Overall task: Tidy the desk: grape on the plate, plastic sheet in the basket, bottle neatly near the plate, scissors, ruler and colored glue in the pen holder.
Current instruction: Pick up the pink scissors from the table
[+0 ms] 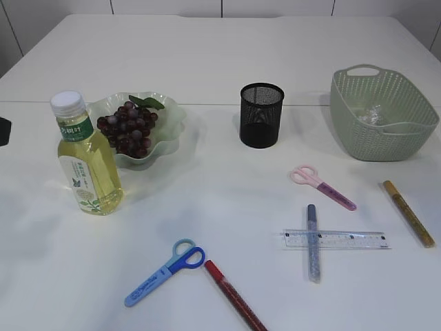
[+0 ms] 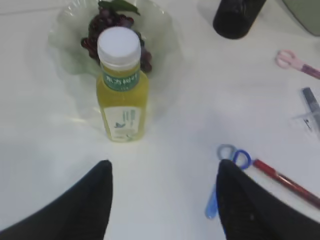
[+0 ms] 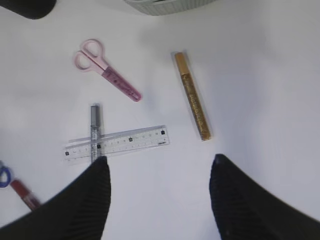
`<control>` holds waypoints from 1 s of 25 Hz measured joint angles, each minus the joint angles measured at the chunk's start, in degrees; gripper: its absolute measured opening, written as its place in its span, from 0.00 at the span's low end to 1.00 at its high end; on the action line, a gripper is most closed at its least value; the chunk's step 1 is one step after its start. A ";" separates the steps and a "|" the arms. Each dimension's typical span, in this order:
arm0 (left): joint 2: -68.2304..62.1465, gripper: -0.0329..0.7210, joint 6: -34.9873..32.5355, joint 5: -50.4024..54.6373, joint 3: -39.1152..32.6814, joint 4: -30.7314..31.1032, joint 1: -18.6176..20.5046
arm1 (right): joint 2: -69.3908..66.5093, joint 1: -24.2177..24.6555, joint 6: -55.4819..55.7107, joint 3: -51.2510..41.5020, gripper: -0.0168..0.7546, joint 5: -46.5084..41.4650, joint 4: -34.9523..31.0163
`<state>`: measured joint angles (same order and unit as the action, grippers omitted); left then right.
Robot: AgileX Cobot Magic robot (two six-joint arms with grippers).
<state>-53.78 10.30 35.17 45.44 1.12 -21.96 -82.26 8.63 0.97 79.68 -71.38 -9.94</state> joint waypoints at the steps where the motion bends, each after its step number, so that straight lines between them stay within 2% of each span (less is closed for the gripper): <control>1: 0.00 0.67 0.00 3.93 1.94 -0.27 -0.48 | 0.00 0.00 0.00 0.00 0.66 0.00 -0.89; 6: 0.00 0.67 -0.14 18.10 9.13 -1.12 -1.60 | -2.75 -2.66 -7.55 0.00 0.66 0.00 -4.72; 10: 0.00 0.66 -1.27 23.51 12.24 -1.12 -1.60 | -8.33 -8.69 -14.67 0.46 0.66 0.10 -5.34; 14: 0.00 0.66 -2.29 27.24 13.01 -1.12 -1.60 | -15.39 -12.35 -17.49 5.82 0.66 0.10 -5.22; 19: 0.00 0.66 -3.27 30.24 13.11 -0.81 -1.60 | -23.14 -12.98 -19.06 14.65 0.66 0.43 -5.09; 25: 0.00 0.66 -4.27 31.02 13.11 0.19 -1.60 | -30.40 -12.98 -29.54 16.56 0.66 0.77 -5.00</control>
<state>-53.78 6.02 66.19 58.55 1.31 -23.56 -112.66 -4.34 -28.57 96.23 -70.61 -14.94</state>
